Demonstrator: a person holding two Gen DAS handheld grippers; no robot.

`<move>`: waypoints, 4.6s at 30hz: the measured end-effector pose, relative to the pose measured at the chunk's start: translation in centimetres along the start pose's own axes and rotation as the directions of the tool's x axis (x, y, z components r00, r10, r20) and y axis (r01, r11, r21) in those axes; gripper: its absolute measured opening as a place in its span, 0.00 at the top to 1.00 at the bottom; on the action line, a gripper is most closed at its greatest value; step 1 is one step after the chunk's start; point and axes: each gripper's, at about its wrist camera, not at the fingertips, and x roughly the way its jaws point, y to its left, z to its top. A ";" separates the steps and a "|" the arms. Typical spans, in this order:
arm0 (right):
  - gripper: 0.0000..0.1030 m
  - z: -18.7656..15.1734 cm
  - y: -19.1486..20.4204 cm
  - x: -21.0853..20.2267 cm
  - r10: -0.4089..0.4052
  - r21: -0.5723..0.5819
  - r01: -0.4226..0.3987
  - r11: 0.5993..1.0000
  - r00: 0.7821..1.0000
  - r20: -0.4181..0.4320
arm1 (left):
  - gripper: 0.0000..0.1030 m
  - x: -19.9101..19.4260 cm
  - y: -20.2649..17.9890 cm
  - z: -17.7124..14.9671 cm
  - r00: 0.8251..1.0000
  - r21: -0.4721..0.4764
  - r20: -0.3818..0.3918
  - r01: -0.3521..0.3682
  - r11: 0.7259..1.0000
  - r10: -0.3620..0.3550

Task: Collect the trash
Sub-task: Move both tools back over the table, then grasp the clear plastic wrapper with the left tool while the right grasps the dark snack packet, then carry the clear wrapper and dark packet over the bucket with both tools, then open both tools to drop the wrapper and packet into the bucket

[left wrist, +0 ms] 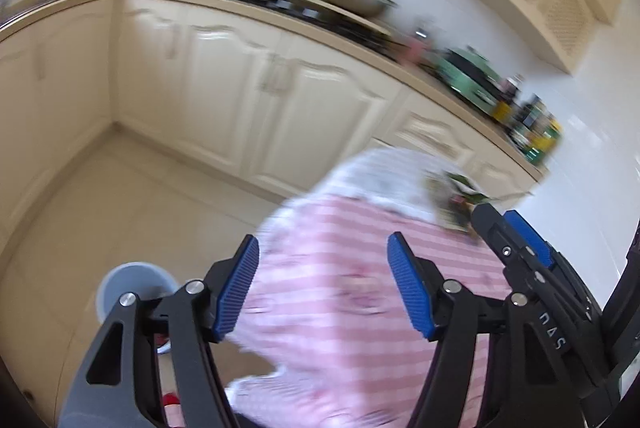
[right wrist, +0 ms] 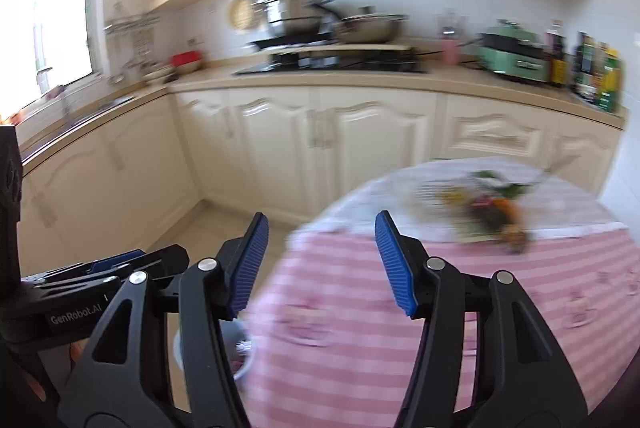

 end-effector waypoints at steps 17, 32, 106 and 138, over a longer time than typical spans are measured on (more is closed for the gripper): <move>0.44 -2.4 -16.9 6.4 -0.135 0.099 0.160 0.982 0.965 -0.226 | 0.35 14.9 -11.9 1.4 0.992 0.118 -0.125 0.042 0.992 -0.027; 0.39 -1.6 -18.6 14.4 -0.026 0.141 0.078 0.987 0.942 -0.336 | 0.95 17.6 -11.6 2.2 0.991 0.122 -0.130 0.035 0.992 -0.019; 0.95 -26.0 27.0 30.9 0.235 -0.032 -0.372 0.928 0.647 -0.725 | 0.77 13.7 39.3 -12.6 0.888 -0.327 -0.364 -0.405 0.854 0.281; 0.93 -21.9 30.1 26.4 0.283 -0.059 -0.426 0.903 0.693 -0.663 | 0.48 5.0 37.0 -10.7 0.903 -0.370 -0.262 -0.420 0.829 0.341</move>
